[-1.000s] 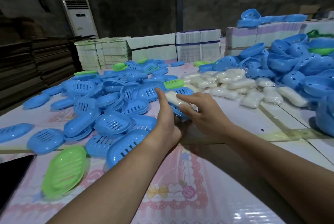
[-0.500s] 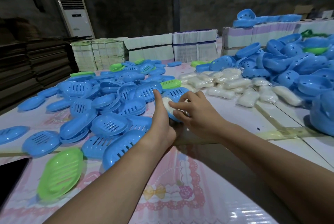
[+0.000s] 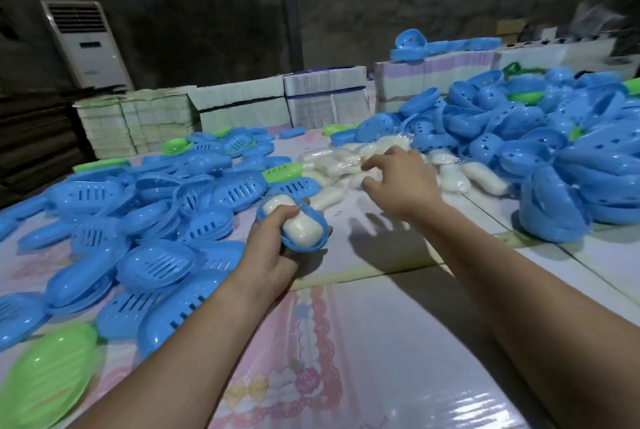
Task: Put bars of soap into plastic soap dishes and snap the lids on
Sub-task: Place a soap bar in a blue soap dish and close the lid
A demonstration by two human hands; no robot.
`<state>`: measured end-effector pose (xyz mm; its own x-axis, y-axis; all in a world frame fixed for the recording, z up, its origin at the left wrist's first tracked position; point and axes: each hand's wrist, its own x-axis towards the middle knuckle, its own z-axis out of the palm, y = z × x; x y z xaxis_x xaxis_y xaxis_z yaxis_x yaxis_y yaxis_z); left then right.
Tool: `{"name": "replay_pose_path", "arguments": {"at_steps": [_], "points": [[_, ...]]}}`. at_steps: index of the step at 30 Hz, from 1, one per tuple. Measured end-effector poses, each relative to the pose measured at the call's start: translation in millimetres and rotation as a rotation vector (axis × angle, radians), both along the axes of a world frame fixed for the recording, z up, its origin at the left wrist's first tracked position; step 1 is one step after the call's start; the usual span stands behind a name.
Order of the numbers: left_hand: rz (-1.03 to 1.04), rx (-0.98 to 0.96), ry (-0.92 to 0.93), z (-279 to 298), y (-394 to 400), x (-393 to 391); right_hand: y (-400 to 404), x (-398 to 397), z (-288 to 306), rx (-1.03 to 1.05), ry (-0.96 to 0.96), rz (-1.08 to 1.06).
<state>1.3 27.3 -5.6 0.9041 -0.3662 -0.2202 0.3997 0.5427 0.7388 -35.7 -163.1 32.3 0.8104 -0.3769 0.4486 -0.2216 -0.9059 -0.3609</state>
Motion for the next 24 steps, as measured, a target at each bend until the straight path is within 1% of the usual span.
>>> {"name": "replay_pose_path", "arguments": {"at_steps": [2, 4, 7, 9, 12, 13, 18, 21, 24], "points": [[-0.017, 0.050, -0.018, 0, -2, -2, -23, -6, 7, -0.105, 0.143, -0.222], [-0.029, 0.047, -0.024, 1, -3, -3, -41, -11, 11, -0.117, 0.218, -0.347], [-0.033, 0.021, -0.030, 1, -3, -3, -63, -19, 14, -0.043, 0.251, -0.456], [-0.031, 0.016, -0.036, -1, -3, -2, -77, -24, 14, -0.016, 0.227, -0.508], [-0.038, 0.014, -0.037, -1, -3, -3, -97, -31, 10, 0.030, 0.042, -0.532], [-0.043, 0.012, -0.037, -2, -3, -3, -102, -32, 9, 0.042, 0.013, -0.534], [-0.057, -0.007, -0.020, -3, 0, -2, -112, -29, 4, 0.005, 0.148, -0.550], [-0.063, -0.012, -0.016, -4, -1, -2, -112, -26, 2, -0.005, 0.133, -0.525], [-0.067, -0.015, -0.014, -5, 0, 0, -115, -25, -5, 0.072, 0.131, -0.465]]}}
